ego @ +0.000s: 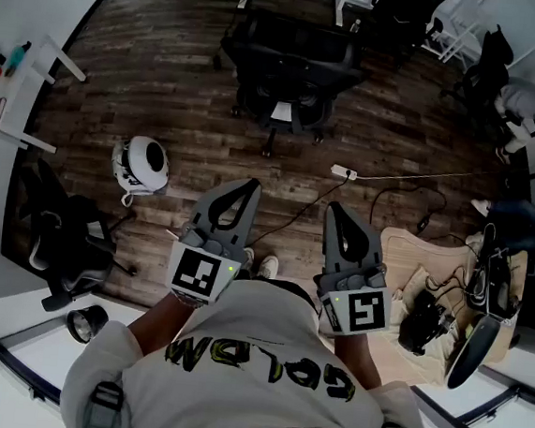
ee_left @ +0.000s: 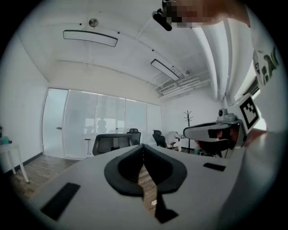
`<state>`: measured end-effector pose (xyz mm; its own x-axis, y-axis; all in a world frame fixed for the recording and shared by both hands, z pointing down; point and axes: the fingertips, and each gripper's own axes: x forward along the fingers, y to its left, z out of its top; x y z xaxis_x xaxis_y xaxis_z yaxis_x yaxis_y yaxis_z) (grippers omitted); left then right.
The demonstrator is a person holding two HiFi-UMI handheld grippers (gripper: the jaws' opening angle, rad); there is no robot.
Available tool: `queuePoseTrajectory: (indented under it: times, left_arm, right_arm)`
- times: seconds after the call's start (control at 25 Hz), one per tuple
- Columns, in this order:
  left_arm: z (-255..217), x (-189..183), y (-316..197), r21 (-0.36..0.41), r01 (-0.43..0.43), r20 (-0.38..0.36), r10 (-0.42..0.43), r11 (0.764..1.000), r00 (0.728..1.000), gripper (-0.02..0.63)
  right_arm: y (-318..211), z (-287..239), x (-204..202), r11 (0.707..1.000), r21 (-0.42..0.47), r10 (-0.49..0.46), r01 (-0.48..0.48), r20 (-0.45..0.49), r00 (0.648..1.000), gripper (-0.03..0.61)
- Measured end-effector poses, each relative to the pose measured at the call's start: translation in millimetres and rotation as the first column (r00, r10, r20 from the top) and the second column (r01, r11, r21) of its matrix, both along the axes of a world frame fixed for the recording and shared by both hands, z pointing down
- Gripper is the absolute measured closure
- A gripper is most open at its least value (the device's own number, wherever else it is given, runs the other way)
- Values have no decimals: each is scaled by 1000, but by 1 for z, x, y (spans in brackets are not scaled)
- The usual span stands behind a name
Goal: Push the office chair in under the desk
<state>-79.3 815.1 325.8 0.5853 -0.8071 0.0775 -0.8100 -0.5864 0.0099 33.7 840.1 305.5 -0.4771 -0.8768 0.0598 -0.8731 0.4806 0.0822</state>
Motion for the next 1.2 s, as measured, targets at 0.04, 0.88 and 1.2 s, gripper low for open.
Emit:
queuePoseTrajectory:
  times: [0.04,0.88,1.2]
  left_arm:
    - [0,3,0,2,0,-1,0,1000,1000,601]
    - [15,58,5,-1,24,17,-24,1000,1000,601]
    - [21,49,-26,4,50,28,-50,999,998,600]
  right_arm:
    - [0,0,2,1000,1,0,0,0,1000,569]
    - [9,15,53,1000,-12,-27,27,11,1000,568]
    - [-18,21,53,999,-17,-30,30,-1,1000,568]
